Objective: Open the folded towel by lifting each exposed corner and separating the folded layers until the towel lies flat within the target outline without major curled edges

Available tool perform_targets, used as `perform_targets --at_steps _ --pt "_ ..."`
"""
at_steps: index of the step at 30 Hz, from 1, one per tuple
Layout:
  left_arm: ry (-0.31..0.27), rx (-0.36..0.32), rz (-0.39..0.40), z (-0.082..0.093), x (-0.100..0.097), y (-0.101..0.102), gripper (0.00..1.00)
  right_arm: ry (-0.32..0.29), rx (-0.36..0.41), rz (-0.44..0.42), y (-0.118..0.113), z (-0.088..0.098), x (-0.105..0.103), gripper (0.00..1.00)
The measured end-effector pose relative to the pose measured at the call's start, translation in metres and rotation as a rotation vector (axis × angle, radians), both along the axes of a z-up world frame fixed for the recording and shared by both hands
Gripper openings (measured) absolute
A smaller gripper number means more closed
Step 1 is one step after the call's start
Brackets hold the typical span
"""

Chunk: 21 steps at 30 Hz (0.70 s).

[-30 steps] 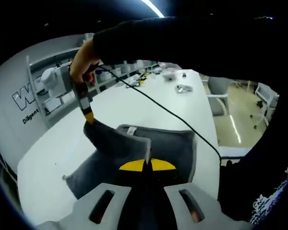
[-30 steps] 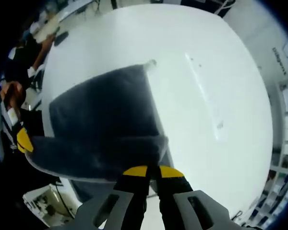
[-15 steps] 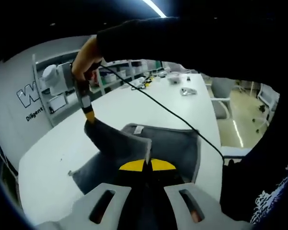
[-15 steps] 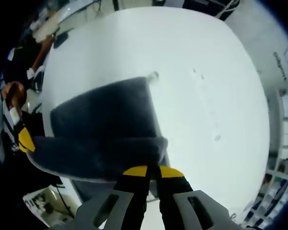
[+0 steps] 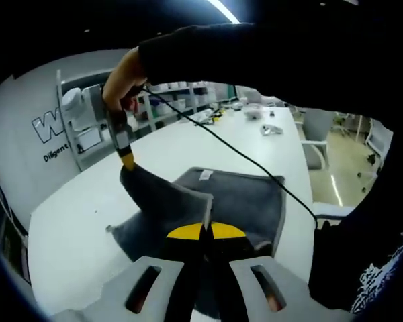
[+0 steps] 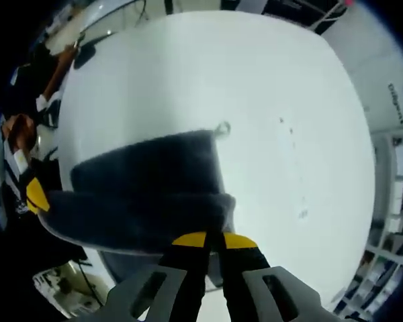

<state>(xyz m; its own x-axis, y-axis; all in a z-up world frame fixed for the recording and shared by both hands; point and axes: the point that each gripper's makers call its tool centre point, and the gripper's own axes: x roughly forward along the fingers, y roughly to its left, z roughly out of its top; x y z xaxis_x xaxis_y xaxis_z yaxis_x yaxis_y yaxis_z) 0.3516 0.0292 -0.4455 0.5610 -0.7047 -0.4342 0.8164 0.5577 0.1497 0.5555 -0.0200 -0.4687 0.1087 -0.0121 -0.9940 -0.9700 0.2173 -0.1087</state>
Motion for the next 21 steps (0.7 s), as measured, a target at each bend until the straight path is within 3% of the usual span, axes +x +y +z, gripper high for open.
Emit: perform_targets --at_steps 21 --pt "0.0 -0.042 0.061 0.002 0.0 0.033 0.01 -0.008 -0.035 0.037 0.036 0.003 0.0 0.02"
